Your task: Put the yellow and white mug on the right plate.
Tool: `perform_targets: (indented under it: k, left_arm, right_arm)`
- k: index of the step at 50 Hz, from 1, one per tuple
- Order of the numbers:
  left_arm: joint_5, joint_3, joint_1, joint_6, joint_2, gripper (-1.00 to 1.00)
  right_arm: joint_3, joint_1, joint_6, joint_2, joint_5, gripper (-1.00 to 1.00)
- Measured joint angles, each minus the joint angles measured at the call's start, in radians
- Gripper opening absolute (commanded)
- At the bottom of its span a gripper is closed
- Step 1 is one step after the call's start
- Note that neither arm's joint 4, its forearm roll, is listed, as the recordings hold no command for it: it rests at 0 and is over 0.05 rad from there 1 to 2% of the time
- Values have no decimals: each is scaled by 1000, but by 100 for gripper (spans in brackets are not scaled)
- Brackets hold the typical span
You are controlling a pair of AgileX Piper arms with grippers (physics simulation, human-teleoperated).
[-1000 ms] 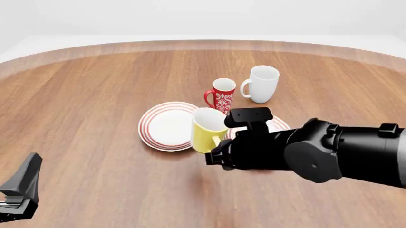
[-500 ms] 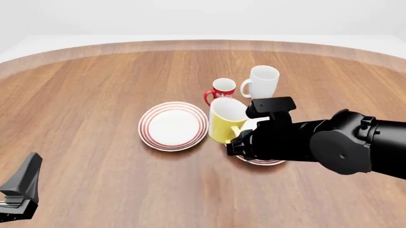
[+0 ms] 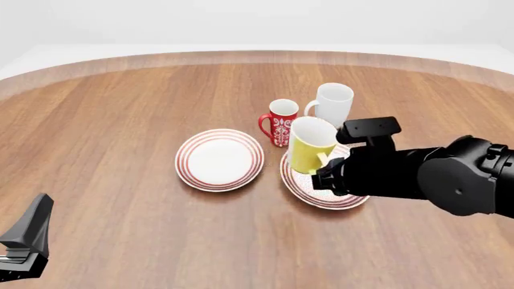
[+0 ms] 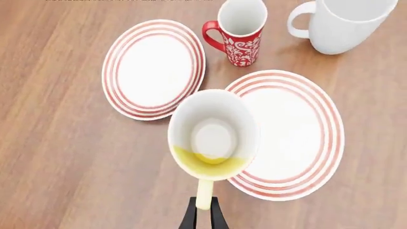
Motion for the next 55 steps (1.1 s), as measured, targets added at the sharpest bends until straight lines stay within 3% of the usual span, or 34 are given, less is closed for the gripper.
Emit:
perform_targets:
  k: [21,55]
  left_arm:
    - [0,0,0,0,0,100]
    - [0,0,0,0,0,100]
  right_arm:
    - [5,-72,-68,6,3,-100]
    - [26,-123,-99,79,-77,-100]
